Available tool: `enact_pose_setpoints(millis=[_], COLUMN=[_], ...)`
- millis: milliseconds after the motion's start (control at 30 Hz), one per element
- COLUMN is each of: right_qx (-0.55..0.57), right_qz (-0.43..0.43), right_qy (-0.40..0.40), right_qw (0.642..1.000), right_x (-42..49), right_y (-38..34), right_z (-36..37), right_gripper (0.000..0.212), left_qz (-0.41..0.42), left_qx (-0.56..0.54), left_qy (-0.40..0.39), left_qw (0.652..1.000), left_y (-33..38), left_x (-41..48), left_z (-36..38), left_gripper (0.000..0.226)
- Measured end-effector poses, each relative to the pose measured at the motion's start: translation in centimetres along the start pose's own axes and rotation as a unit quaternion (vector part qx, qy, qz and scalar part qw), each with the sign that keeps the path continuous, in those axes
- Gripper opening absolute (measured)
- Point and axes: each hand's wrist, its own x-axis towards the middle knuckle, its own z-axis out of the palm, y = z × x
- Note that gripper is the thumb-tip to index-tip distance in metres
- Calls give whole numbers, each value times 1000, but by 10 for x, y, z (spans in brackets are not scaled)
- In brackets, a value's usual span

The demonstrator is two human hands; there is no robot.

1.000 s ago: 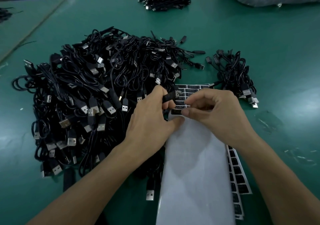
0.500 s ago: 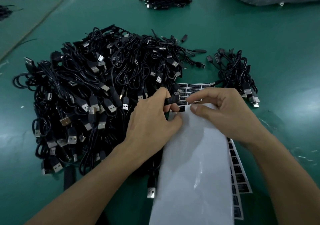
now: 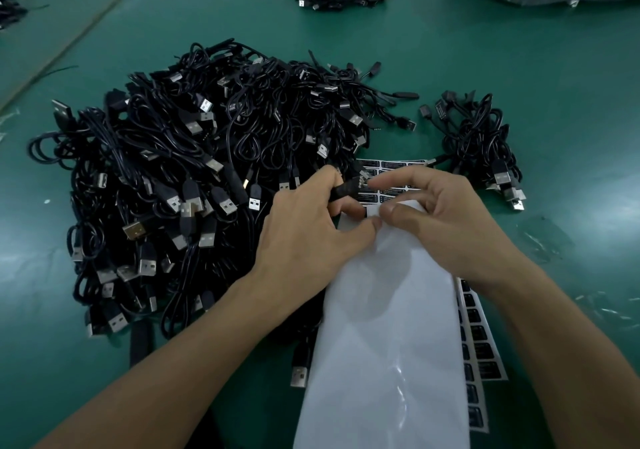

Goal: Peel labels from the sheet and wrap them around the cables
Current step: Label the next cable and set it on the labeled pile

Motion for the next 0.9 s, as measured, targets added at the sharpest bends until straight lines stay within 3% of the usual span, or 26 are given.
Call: enact_pose_setpoints(millis=[367, 900], right_qx=[30, 10], right_qz=[6, -9], right_qy=[9, 1], right_qw=[999, 1000], right_x=[-3, -1], right_y=[-6, -3], right_z=[1, 0], right_gripper=[22, 26], left_qz=[-32, -24], left_qx=[-163, -118], left_qy=[-49, -22], left_qw=[985, 992], left_y=[-7, -3], left_x=[7, 4], left_z=[-2, -2], left_gripper=[50, 47])
